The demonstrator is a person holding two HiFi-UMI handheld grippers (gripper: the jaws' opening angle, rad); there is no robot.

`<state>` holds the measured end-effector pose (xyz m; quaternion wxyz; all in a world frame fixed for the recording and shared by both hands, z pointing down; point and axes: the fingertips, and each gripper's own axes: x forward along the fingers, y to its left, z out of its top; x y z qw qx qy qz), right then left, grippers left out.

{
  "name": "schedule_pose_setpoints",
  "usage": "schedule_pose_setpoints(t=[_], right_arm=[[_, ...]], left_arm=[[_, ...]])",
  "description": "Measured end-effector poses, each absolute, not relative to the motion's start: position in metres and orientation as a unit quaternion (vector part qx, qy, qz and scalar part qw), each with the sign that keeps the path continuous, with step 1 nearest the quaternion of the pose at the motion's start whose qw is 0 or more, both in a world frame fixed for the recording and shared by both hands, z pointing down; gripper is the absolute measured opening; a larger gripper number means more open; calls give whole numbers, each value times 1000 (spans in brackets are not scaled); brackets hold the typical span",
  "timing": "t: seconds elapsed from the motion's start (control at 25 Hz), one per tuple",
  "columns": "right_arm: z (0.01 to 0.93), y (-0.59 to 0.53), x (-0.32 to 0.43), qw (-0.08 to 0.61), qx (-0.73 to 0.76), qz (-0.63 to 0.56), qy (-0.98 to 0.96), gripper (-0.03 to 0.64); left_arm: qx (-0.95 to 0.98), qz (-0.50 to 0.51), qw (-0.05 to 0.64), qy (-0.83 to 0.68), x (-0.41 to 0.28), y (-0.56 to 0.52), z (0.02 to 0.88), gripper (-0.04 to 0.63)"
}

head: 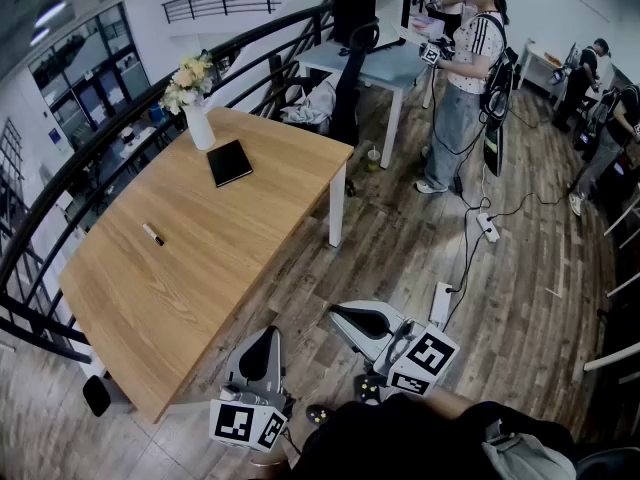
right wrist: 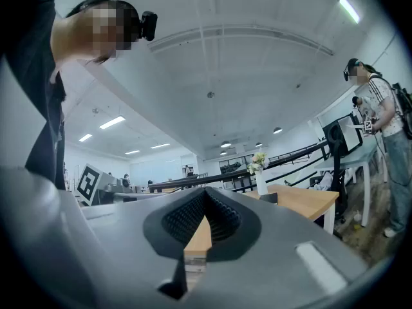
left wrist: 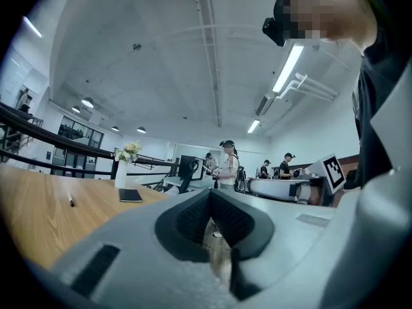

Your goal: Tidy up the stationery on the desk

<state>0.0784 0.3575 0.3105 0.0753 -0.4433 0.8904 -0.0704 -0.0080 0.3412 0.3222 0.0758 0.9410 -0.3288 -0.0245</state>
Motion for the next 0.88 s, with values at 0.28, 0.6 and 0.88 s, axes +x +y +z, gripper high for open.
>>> schedule_pose_setpoints(t=[0.28,0.6,0.88], right_arm=[[315,354,73,78,-448,-76,888,5],[314,354,57,95,-453,-82,883,5],[320,356,33,94,-449,-84,884,5]], left_arm=[[941,-27,79,-329,-14,339,326,-15],[941,-31,80,-326,-33,343,328,-15],[940,-37,80,-329,-58,349,330,-15]])
